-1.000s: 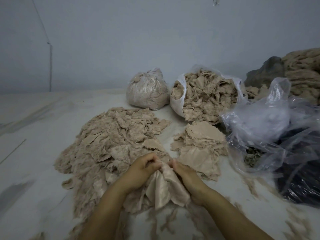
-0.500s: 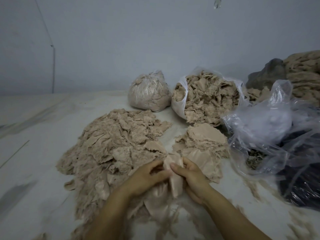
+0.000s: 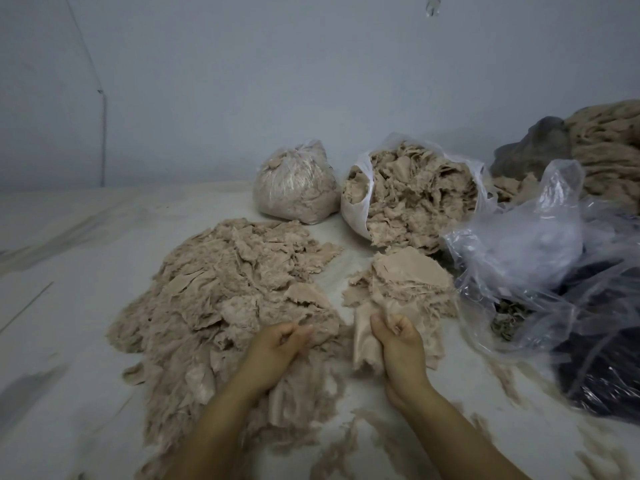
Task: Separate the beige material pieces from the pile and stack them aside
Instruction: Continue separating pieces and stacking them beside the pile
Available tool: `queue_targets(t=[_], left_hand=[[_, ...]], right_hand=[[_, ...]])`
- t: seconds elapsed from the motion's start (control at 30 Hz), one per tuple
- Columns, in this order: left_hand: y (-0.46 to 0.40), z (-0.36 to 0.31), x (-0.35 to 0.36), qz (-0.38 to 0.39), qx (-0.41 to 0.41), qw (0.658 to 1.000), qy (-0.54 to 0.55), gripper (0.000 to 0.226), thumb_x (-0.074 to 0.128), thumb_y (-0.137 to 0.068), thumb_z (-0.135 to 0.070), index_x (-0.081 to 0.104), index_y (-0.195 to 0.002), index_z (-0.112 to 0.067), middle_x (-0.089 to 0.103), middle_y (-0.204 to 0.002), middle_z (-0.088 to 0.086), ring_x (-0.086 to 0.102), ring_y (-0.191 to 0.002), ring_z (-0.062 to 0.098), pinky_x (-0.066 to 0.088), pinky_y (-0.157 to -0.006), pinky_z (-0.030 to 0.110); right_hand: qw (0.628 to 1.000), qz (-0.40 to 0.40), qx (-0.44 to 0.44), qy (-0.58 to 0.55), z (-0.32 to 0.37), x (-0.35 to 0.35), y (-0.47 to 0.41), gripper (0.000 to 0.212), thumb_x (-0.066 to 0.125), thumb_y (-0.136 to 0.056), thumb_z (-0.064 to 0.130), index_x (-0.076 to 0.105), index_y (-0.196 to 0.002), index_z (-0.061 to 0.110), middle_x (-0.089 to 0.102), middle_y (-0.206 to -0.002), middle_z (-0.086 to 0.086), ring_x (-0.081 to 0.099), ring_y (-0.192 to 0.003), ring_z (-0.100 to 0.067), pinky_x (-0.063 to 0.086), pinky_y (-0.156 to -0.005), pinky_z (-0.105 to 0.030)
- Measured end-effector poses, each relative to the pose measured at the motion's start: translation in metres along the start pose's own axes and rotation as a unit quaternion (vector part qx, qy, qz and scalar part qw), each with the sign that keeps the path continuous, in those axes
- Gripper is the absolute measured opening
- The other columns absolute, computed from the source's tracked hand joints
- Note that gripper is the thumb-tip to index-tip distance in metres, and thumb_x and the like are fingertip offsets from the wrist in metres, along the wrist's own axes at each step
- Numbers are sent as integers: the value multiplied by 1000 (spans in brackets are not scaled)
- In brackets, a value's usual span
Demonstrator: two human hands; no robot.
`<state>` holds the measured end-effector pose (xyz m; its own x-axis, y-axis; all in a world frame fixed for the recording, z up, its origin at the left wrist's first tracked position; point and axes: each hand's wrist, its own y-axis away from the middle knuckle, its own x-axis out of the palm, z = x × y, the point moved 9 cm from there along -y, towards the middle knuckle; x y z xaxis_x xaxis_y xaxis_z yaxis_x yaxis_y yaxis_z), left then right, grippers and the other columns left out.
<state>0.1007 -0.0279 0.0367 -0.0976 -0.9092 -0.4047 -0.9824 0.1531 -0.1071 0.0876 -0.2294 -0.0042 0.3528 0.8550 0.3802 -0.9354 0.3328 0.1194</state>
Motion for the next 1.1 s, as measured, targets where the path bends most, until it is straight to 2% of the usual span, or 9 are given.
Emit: queue_targets(t=[0.1, 0.17, 0.3, 0.4, 0.53, 0.67, 0.87, 1.0, 1.1], left_hand=[[6, -4, 43, 96, -86, 984, 127, 42, 59, -83, -50, 69, -98, -12, 73, -96, 2, 68, -90, 18, 52, -83, 28], [12, 2, 64, 112, -166, 950, 239, 43, 67, -82, -38, 68, -107, -3, 71, -101, 16, 69, -88, 27, 56, -75, 33], [10, 18, 60, -21, -230, 877, 422, 27, 55, -94, -15, 60, -108, 6, 69, -86, 20, 64, -66, 23, 54, -54, 28], [7, 19, 50, -89, -193, 921, 326, 24, 52, -96, -24, 58, -94, -1, 59, -61, 4, 51, -45, 8, 38, -37, 18], [9, 9, 52, -65, -129, 947, 288, 11, 68, -82, -20, 66, -88, -12, 69, -70, 3, 64, -58, 11, 48, -49, 21], [4, 16, 67, -31, -167, 899, 403, 21, 67, -85, -17, 64, -104, -8, 73, -94, 14, 70, -78, 24, 56, -62, 33], [-18, 12, 31, -186, -80, 955, 217, 10, 65, -87, -9, 68, -81, -16, 68, -71, 2, 58, -64, 15, 47, -59, 26], [-31, 5, 27, -190, -47, 966, 167, 14, 64, -87, -11, 67, -76, -19, 66, -64, -5, 53, -48, 3, 42, -45, 19], [-34, 7, 18, -186, -42, 969, 156, 13, 61, -91, -12, 66, -80, -17, 63, -60, -6, 49, -40, 0, 39, -39, 17]], right_hand=[[998, 48, 15, -23, -8, 21, 11, 15, 61, -92, 11, 51, -102, 6, 66, -95, -17, 64, -86, -31, 51, -83, -46], [996, 67, 16, -52, -10, 30, 15, 20, 61, -91, 11, 52, -108, 3, 67, -102, -21, 66, -94, -34, 53, -89, -47], [994, 66, 4, -82, -9, 27, 15, 23, 61, -90, 15, 60, -110, 2, 71, -95, -18, 68, -82, -31, 59, -70, -37], [997, 25, 15, -68, -20, 18, 13, 25, 62, -91, 17, 62, -112, 4, 71, -94, -15, 67, -81, -32, 58, -68, -37], [999, -43, 20, -15, -27, 8, 6, 37, 60, -94, 26, 57, -125, 5, 66, -118, -14, 64, -108, -31, 50, -96, -49], [995, -3, -58, 77, -11, 14, 9, 9, 59, -94, 20, 67, -92, 15, 72, -87, 1, 69, -82, -17, 55, -71, -24], [991, -48, -69, 101, 6, -9, -12, 26, 65, -90, 20, 64, -64, 13, 63, -58, 1, 57, -57, -17, 44, -52, -29], [985, -78, -94, 121, 20, -27, -32, 16, 63, -91, 27, 74, -79, 22, 69, -67, 9, 61, -62, -6, 47, -56, -20], [971, -102, -83, 198, 31, -47, -50, 20, 59, -94, 29, 74, -96, 16, 72, -85, -5, 66, -82, -21, 50, -76, -30]])
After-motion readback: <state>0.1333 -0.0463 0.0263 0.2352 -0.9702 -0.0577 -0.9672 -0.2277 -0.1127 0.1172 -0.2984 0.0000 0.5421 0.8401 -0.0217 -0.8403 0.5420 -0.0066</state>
